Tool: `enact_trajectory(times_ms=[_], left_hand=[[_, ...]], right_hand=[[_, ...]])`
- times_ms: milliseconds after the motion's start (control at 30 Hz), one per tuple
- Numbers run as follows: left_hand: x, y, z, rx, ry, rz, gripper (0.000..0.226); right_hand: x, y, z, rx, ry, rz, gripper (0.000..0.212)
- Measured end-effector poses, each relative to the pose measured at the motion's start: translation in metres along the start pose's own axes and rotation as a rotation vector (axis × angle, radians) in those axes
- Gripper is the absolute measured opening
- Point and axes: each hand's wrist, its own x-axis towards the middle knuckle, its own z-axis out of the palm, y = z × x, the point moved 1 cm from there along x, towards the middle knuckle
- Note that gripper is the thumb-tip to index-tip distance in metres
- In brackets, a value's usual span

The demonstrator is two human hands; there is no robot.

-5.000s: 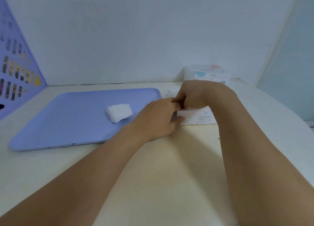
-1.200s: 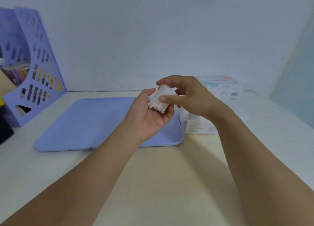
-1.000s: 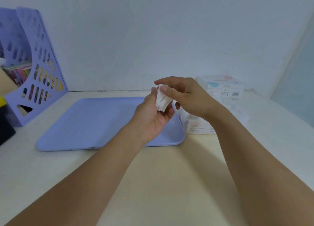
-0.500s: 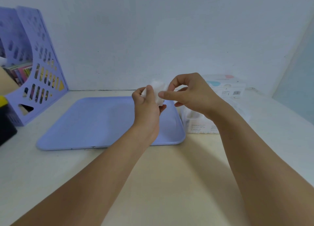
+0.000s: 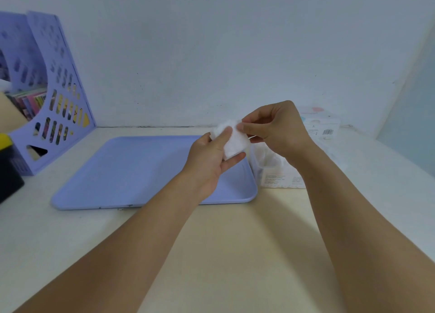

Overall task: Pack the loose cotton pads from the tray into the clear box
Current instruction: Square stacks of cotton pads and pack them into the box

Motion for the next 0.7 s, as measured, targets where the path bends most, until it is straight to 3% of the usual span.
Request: enact_trajectory(times_ms=[167, 433, 700], left_hand=[[0.000, 0.004, 0.000, -0.172, 0.023, -0.071, 0.028], [0.000, 0.003, 0.001, -0.154, 0.032, -0.065, 0.027], [-0.003, 0.004, 0.002, -0.065, 0.007, -0.036, 0.019]], right_hand=[[0.001, -0.003, -0.002, -0.072, 0.029, -0.115, 0.006], [-0.005, -0.017, -0.007, 0.227, -0.108, -0.061, 0.008], [-0.004, -0.008, 0.001, 0.050, -0.154, 0.003, 0.005]])
